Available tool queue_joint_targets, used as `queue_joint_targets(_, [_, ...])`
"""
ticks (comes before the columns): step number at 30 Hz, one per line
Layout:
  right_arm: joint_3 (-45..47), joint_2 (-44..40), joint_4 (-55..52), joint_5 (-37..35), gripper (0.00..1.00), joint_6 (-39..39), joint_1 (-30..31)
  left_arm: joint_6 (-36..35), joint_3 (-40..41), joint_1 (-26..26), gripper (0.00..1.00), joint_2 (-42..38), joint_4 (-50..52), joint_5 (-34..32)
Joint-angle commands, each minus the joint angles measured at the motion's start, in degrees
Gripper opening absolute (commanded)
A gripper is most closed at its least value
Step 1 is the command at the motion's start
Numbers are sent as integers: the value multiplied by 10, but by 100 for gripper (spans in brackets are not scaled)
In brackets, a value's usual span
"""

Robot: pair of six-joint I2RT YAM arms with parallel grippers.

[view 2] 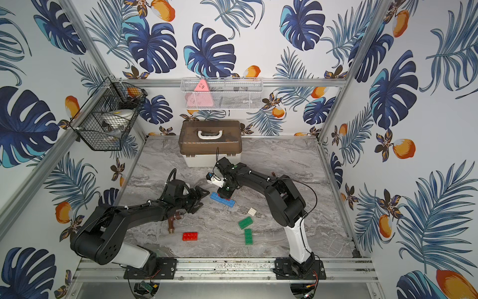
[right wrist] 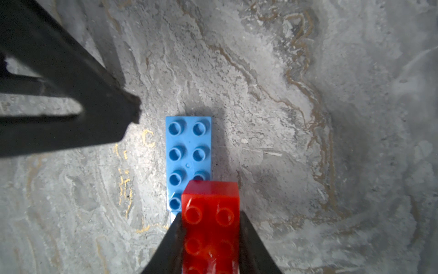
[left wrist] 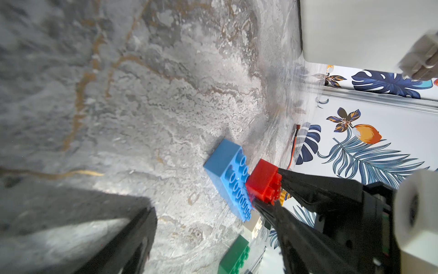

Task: Assemble a small pinwheel with lego
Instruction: Assemble the lego brick with the lego brick.

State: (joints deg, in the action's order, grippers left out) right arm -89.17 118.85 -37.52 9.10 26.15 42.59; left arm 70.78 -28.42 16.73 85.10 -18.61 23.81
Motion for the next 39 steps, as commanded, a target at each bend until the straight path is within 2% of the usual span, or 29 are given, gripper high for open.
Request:
queue_joint_targets(1, [5,17,-12,-30,0,9,0,3,-1,0,84,0,-18,-1])
queue_joint_targets(16, [19,76,-54,-76,0,43,1,6,7,-3,83,-4,-33,15])
queue_joint_targets(21, [23,70,-65,-53,0,33,-4,-57,-28,-18,85,-53,110,41])
queue_joint_targets(25, [47,65,-51,-53,0,26,-5,-86,-58,-25,92,-102,234,51])
queue_joint_targets(30, [107,52,6,-92,0,30,-6,-73,-55,-26,91,-154,260,74])
queue_joint_targets(34, [109,60,2,-85,0,24,-16,-69,-38,-26,90,-180,281,65])
queue_joint_targets(39, [105,16,9,-58,0,8,-16,-74,-31,-26,93,-191,319,81])
